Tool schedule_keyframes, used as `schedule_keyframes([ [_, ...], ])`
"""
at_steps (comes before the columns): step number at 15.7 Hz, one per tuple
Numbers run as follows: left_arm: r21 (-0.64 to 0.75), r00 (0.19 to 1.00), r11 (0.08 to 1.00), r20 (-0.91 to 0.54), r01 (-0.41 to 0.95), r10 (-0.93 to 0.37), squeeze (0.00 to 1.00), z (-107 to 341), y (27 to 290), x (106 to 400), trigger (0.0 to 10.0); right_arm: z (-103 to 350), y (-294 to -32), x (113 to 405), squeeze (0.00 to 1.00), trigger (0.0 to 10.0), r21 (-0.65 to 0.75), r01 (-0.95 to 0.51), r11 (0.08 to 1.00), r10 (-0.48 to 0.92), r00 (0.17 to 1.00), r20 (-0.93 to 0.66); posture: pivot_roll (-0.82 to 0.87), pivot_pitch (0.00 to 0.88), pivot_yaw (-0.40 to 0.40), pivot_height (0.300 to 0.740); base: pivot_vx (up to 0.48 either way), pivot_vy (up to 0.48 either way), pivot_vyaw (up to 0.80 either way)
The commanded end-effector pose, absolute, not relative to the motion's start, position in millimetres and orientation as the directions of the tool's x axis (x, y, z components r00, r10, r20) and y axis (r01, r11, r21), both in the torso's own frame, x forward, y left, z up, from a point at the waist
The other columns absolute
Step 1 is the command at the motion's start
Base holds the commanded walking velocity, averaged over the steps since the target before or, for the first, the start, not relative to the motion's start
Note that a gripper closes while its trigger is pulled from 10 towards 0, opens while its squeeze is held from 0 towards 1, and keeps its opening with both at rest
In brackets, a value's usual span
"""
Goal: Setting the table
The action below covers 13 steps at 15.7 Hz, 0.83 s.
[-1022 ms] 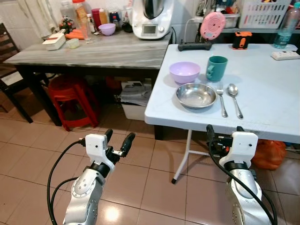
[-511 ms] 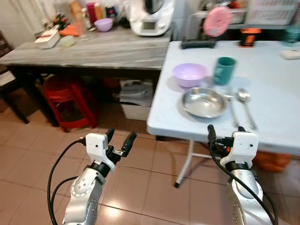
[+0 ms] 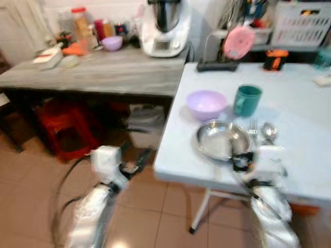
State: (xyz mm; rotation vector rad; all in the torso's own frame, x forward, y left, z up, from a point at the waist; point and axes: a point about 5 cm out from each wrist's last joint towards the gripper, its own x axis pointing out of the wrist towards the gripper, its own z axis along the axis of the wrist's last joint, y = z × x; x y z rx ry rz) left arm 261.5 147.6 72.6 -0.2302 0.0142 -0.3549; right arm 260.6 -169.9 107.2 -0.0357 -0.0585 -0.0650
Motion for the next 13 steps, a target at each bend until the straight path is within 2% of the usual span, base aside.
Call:
schedule_keyframes([
  [1, -0.221, 0.931, 0.905, 0.046, 0.364, -0.363, 0.0, 79, 141, 265, 10.0, 110, -176, 259, 0.0, 10.0, -0.039, 0.083, 0.996, -0.08, 0.995, 0.067, -0.05, 0.0, 0.086, 0.74, 0.311, 0.0, -0.41],
  [3, -0.221, 0.931, 0.905, 0.042, 0.364, -0.364, 0.0, 78, 141, 265, 10.0, 109, -176, 259, 0.0, 10.0, -0.039, 0.083, 0.996, -0.08, 0.995, 0.066, -0.05, 0.0, 0.086, 0.74, 0.3, 0.0, -0.41],
  [7, -0.223, 0.911, 0.887, 0.012, 0.404, -0.412, 0.0, 72, 143, 257, 10.0, 109, -176, 257, 0.0, 10.0, -0.039, 0.083, 0.996, -0.08, 0.995, 0.06, -0.05, 0.0, 0.081, 0.74, 0.0, 0.0, 0.0],
  [11, -0.207, 0.905, 0.885, 0.003, 0.417, -0.425, 0.0, 70, 145, 256, 10.0, 107, -176, 256, 0.0, 10.0, -0.042, 0.084, 0.996, -0.082, 0.995, 0.054, -0.05, 0.0, 0.079, 0.74, 0.0, 0.0, -0.77],
  [13, -0.206, 0.904, 0.884, 0.005, 0.419, -0.427, 0.0, 71, 145, 256, 10.0, 108, -176, 256, 0.0, 10.0, -0.04, 0.082, 0.996, -0.08, 0.995, 0.055, -0.05, 0.0, 0.079, 0.74, 0.0, 0.0, 0.0],
])
